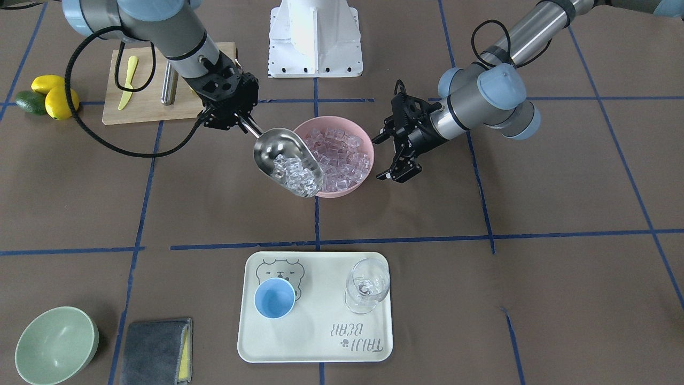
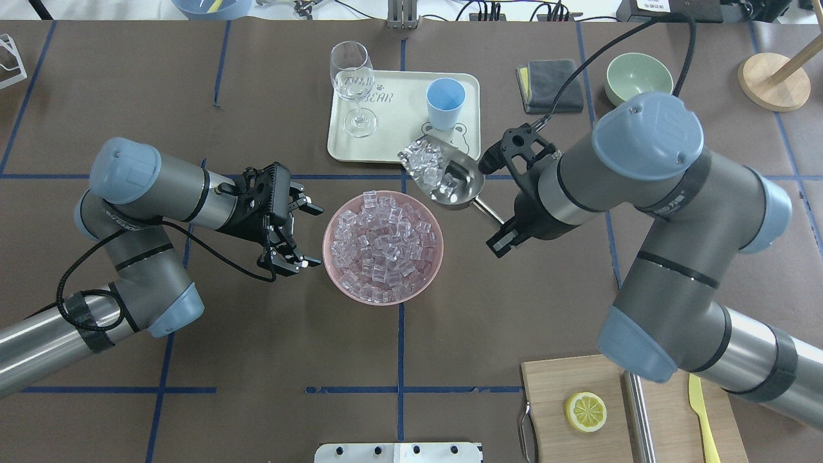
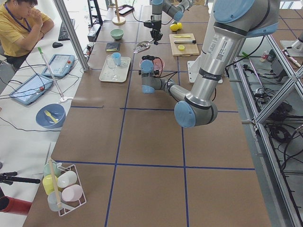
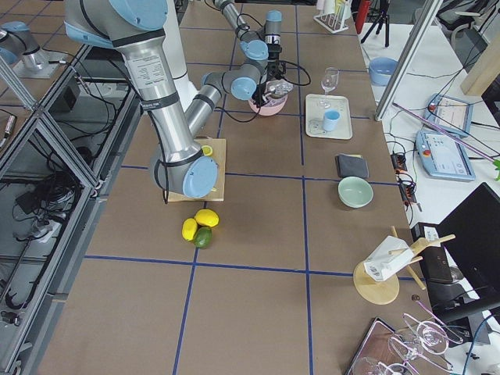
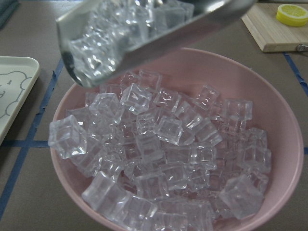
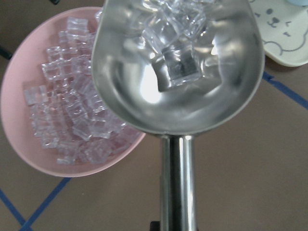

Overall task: Put ice in cup with scoop
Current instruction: 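Lift the ice-filled scoop with the right gripper toward the light blue cup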

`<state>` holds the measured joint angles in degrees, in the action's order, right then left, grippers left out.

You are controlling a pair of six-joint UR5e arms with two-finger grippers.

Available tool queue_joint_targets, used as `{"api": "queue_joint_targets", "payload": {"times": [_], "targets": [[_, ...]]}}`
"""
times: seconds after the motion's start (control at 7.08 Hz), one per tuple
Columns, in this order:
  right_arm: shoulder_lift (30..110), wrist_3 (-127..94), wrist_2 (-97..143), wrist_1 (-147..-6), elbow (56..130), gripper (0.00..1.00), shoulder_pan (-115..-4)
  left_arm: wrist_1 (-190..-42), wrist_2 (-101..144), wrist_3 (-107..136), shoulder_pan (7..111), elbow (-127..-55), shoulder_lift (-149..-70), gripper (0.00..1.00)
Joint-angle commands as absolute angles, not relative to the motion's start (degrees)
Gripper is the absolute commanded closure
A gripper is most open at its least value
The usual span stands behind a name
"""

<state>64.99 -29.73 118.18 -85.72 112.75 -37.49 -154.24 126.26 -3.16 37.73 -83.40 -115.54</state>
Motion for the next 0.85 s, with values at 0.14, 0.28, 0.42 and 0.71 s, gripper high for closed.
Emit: {"api": "queue_joint_targets", "payload": {"times": [0.14,0.28,0.42,0.71], "targets": [[61.10,-29.62,118.12,-89.55,104.98,1.00,-43.93,-154.16,126.91,-3.16,38.14,-83.41,-115.22,0.00],[59.87,-29.53,118.12,-89.82,102.94,1.00,-45.08,-154.25,126.83,-3.16,38.14,-83.41,-115.22,0.00],[56.90,-29.44,118.21,-90.87,99.18,1.00,-45.52,-154.42,126.83,-3.16,38.14,-83.41,-115.22,0.00],[53.10,-24.91,122.06,-93.85,94.15,1.00,-47.88,-154.42,126.83,-3.16,38.06,-83.41,-115.22,0.00]]}}
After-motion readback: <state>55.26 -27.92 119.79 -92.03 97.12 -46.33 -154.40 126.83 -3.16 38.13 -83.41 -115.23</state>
